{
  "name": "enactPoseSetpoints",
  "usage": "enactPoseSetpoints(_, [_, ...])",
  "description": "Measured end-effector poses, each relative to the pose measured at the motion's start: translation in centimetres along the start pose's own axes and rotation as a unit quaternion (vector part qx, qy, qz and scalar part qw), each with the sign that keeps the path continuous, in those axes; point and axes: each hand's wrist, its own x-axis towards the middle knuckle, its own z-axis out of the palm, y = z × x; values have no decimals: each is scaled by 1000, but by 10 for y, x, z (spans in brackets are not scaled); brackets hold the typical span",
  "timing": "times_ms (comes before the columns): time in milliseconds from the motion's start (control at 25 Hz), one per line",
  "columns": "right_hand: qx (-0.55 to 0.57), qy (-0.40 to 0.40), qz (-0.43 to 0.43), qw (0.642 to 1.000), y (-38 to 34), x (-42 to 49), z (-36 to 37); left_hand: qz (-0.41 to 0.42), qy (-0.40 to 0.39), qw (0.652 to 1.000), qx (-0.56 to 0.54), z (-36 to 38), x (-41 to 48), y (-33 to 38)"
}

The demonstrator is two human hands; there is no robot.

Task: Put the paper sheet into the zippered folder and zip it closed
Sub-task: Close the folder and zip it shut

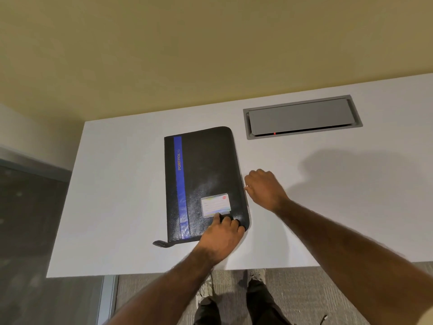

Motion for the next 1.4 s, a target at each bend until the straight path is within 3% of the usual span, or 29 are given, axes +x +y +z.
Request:
enactPoseSetpoints(280, [9, -9, 47, 999, 5, 47, -7, 17, 9, 999, 28, 2, 4, -1])
enactPoseSetpoints(400, [88, 5, 105, 991, -2, 45, -9, 17, -16, 999, 25, -3, 4, 2])
enactPoseSetpoints(480, [214, 29, 194, 957, -10, 36, -7, -10, -15, 1000, 11, -12, 9, 0])
enactPoseSetpoints(600, [364, 26, 298, 882, -22, 17, 1, -116, 16, 992, -43, -30, 34, -26])
enactPoseSetpoints(680, [441, -2, 331, 834, -30, 6, 8, -184, 47, 978, -89, -42, 58, -55])
enactPoseSetpoints(800, [519, -17, 359, 775, -37, -3, 13, -193, 39, 975, -108, -52, 101, -84])
enactPoseSetpoints(1040, [546, -25, 395, 738, -42, -1, 13, -146, -34, 988, -42, -71, 151, -86])
enactPoseSetpoints(1280, [592, -57, 387, 704, -45, 1, 8, -155, -72, 985, 40, -72, 169, -71])
enactPoseSetpoints(1400, [567, -56, 388, 724, -45, 0, 4, -143, -67, 985, 65, -74, 176, -72])
